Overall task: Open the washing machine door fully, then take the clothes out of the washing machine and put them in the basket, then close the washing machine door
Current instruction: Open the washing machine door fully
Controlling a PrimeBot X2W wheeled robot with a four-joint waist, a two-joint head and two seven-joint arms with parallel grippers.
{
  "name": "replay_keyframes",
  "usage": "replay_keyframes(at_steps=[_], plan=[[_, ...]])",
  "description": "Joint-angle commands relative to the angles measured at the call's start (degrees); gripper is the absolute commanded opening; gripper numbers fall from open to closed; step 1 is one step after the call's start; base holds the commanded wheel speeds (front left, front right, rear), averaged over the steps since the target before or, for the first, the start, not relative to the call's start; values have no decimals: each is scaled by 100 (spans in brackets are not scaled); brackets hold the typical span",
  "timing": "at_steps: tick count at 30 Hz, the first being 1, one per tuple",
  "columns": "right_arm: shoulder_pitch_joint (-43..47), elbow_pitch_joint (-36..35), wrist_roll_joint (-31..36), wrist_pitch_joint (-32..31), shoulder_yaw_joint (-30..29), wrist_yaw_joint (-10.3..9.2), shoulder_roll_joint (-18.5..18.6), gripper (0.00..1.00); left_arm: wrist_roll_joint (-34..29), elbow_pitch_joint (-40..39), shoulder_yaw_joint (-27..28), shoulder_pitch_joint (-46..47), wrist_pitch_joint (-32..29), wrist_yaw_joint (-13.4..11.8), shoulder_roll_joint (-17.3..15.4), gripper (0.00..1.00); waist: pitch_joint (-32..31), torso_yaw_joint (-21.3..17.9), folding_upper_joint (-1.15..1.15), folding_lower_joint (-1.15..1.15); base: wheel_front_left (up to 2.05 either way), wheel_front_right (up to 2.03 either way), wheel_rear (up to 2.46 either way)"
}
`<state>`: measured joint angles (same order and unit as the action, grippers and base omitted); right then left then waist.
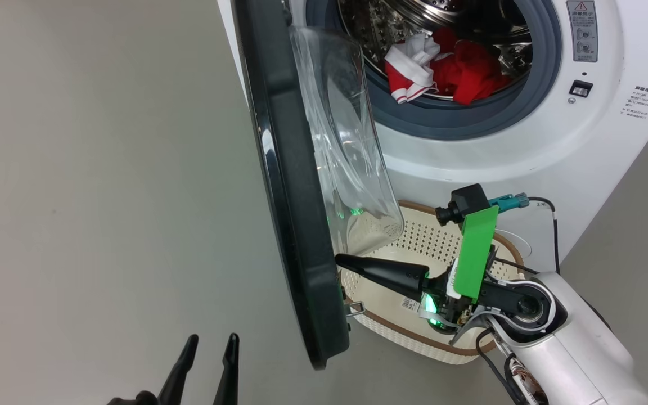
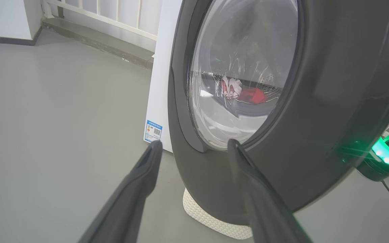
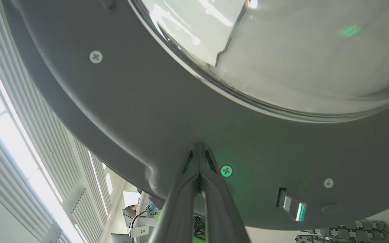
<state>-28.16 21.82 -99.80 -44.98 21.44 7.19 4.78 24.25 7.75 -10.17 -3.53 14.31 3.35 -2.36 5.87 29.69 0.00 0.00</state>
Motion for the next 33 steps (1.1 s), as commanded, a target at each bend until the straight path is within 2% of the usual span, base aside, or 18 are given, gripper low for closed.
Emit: replay_keyframes(at_steps=[1,12,13,14,15,16,17,33], plan=[[-17,-194,31,-36,104,30,-157,0,-45,-168,207,53,69,-55,-52,100,-3,1,0,0,0,0,0],[13,-150,66,67,160,30,-188,1,-31,-217,220,13,69,-111,-52,100,-61,-3,0,0,0,0,0],[22,-148,83,87,160,30,-188,35,-30,-218,219,12,69,-114,-52,100,-67,-6,0,0,0,0,0],[37,-138,111,116,150,30,-188,51,-29,-218,219,11,69,-116,-52,100,-73,-9,0,0,0,0,0],[58,-128,140,145,133,30,-189,88,-30,-216,221,10,69,-116,-52,100,-80,-13,0,0,0,0,0],[58,-128,140,145,133,30,-189,88,-30,-216,221,10,69,-116,-52,100,-80,-13,0,0,0,0,0],[89,-110,172,180,108,30,-189,100,-31,-213,225,8,69,-112,-52,100,-91,-17,0,0,0,0,0],[1330,94,751,970,-602,30,146,100,-152,-5,350,-57,69,57,-52,100,-339,-162,0,0,0,0,0]])
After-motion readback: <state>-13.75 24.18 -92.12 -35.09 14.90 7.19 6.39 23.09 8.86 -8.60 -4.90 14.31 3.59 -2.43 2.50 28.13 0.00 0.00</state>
